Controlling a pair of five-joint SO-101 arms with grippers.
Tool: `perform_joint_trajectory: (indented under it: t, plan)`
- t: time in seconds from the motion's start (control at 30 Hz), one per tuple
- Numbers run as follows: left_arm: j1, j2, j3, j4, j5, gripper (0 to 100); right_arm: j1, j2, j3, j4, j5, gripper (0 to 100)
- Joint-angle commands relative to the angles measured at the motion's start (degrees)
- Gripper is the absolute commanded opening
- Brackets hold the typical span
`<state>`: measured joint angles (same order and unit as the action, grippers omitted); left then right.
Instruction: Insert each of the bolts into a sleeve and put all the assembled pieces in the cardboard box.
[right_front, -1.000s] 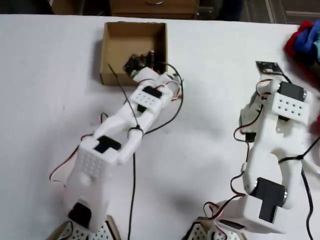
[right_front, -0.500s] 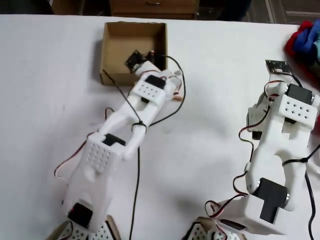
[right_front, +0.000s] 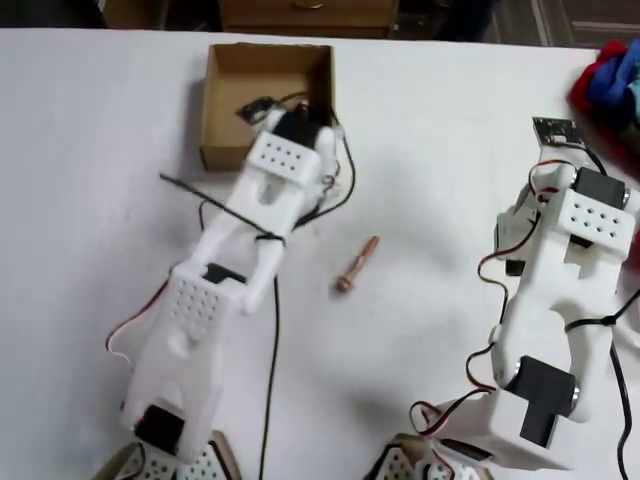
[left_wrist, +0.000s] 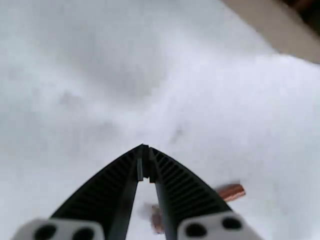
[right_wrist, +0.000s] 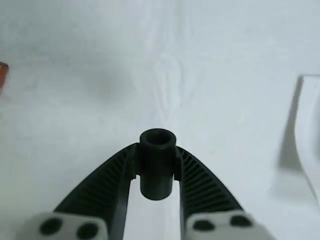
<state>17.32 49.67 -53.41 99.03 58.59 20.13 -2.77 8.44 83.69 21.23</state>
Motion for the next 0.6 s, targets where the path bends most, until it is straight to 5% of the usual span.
perform_joint_trajectory:
  t: [0.0,0.23,0.4,0.5,0.57]
  plan:
    - [-0.7,-0.7,-4.8,2.8,-13.7,2,0.0,-3.6,-0.4,-0.6,0.3,2.0]
    - [1.3,-0.4,-5.1,2.8,-62.8,2,3.1,-3.6,-0.6,-0.1,0.3,2.0]
    - [6.2,-0.4,-4.7,3.1,-74.3,4,11.0,-3.6,-0.3,1.5,0.6,2.0]
    - [9.1,-0.4,-4.6,3.2,-86.5,16,15.6,-3.6,-0.4,3.1,5.6,2.0]
    - [10.7,-0.4,-4.6,3.2,-87.6,25,19.3,-3.6,-0.4,3.6,8.4,2.0]
